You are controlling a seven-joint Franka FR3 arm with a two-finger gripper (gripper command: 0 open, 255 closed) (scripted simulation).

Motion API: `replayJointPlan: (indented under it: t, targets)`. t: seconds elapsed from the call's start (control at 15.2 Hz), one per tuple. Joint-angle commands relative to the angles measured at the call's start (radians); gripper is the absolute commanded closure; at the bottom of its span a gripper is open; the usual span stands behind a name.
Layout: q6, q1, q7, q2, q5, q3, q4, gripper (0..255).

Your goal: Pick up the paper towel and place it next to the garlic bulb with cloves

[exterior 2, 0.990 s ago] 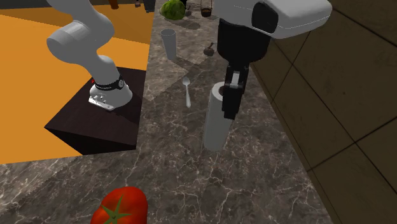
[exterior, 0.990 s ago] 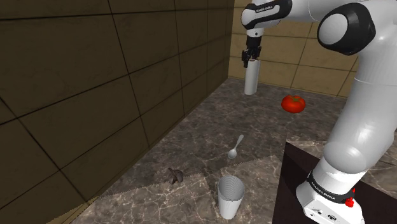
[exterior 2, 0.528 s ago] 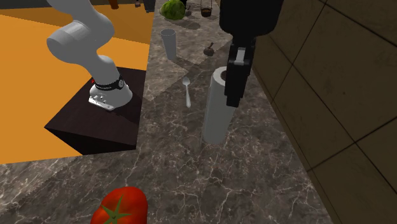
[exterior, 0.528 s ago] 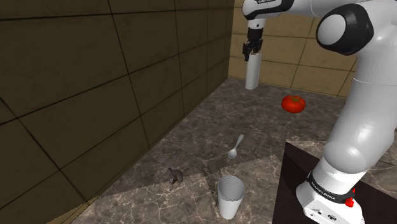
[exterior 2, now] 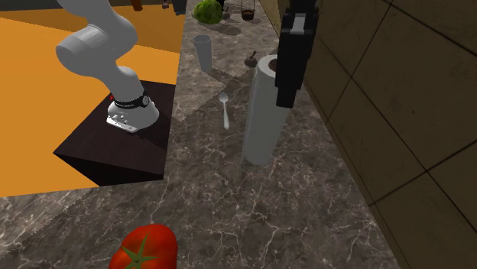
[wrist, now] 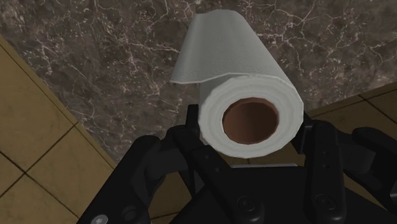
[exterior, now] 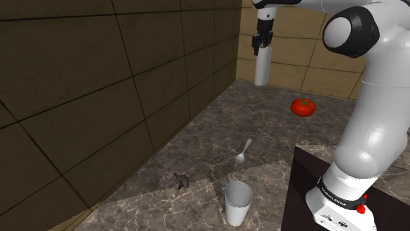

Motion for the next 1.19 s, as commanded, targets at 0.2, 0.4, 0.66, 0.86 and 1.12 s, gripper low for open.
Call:
replayJointPlan:
  t: [0.2, 0.4, 0.66, 0.86, 1.12]
  targets:
    - [-0.080, -0.008, -0.005, 0.031, 0.010, -0.002, 0.109, 255]
    - [-0.134, -0.016, -0.009, 0.057, 0.018, -0.003, 0.188, 255]
    - [-0.214, -0.032, -0.016, 0.103, 0.033, -0.005, 0.314, 255]
    - [-0.200, 0.012, 0.029, 0.045, 0.010, 0.007, 0.244, 255]
    - [-0.163, 0.089, 0.126, -0.062, -0.032, 0.042, 0.101, 255]
